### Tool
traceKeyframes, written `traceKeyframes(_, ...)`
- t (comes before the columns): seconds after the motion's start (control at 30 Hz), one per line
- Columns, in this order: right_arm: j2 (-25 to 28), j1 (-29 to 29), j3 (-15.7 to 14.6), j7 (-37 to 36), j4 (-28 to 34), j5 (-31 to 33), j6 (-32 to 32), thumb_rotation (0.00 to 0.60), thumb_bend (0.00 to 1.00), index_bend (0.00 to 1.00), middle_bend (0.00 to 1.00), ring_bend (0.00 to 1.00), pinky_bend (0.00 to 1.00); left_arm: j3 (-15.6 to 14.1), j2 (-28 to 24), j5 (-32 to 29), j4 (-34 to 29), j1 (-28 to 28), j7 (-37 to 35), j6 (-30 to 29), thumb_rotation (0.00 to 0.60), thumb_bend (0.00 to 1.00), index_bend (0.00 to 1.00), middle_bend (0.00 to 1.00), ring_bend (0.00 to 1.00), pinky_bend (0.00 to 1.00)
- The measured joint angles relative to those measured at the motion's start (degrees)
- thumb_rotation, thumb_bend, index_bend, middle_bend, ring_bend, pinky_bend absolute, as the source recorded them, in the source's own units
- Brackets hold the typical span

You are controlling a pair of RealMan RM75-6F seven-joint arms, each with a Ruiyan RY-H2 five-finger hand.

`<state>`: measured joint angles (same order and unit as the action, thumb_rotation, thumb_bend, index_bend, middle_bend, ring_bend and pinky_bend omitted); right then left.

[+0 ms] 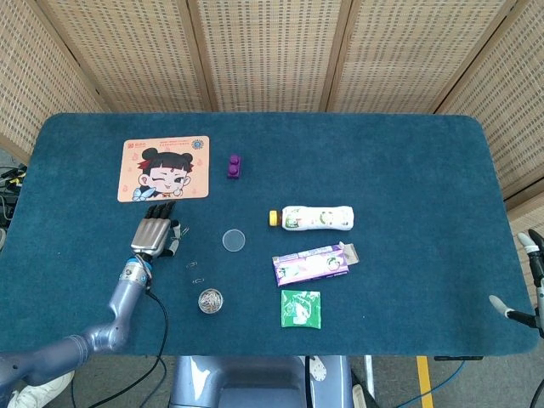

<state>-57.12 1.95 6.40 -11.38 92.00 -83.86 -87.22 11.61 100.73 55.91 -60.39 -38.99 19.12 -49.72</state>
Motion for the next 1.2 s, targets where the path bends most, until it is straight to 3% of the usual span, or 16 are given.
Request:
traceKeyframes(0.77,0.24,0.02,-0.10,-0.71,-0.03,-0.22,0.03,0.600,0.00,0.00,0.00,0.00,0.00,0.09,-2.07,0.44,-3.37,0.30,1.05,-2.02,0.600,0.48,0.79,0.00,0.00,0.00)
traceKeyframes(1.2,0.37,-0.15,-0.21,-0.55,0.31,-0.58,-0.45,0.600,0.00,0.00,0.00,0.00,0.00,-0.60,-9.12,5.91,-15.18,1.63,1.43,-7.26,0.600,0.48,0.79,0.00,0.00,0.00)
